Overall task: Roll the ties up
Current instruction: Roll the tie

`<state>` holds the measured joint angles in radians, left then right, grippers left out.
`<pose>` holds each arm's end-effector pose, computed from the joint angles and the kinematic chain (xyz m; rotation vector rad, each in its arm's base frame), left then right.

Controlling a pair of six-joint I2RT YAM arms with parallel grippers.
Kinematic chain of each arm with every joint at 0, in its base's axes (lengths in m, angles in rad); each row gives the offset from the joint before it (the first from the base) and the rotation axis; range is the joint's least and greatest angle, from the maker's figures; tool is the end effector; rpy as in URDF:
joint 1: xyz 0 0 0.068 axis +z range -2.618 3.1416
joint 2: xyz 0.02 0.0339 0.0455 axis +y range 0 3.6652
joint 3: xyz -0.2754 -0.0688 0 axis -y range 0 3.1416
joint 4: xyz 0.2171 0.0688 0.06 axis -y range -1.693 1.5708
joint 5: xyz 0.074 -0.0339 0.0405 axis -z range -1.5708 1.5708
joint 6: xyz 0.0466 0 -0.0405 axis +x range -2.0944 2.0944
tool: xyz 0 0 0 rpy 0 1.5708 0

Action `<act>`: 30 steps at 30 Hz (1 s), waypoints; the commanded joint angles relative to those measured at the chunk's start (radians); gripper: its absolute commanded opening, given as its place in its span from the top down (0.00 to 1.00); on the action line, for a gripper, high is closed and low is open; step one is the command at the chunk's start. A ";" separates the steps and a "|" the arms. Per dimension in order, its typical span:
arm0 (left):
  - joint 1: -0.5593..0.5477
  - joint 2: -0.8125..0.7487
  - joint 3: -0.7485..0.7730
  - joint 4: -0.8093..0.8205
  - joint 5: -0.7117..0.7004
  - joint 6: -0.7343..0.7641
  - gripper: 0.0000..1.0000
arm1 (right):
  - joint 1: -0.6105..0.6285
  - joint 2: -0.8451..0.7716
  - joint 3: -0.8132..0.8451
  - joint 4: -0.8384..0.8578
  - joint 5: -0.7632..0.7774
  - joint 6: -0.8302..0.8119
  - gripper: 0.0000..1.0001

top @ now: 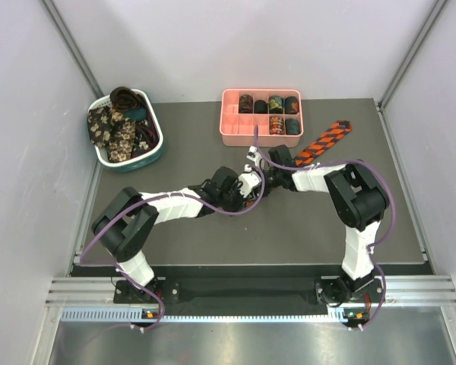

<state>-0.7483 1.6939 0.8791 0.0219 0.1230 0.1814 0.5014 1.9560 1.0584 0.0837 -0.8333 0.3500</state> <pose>0.2385 -0.2293 0.1844 1.1278 2.1139 -0.4161 0.3150 0.2120 0.1598 -0.6122 2.3986 1.3830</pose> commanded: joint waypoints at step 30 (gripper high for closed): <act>0.018 -0.068 -0.046 0.090 0.029 -0.062 0.35 | 0.039 0.023 0.021 0.088 -0.059 -0.003 0.90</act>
<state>-0.7399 1.6672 0.8459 0.0463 0.1413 0.1314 0.5201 1.9587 1.0363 0.1627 -0.8810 0.3901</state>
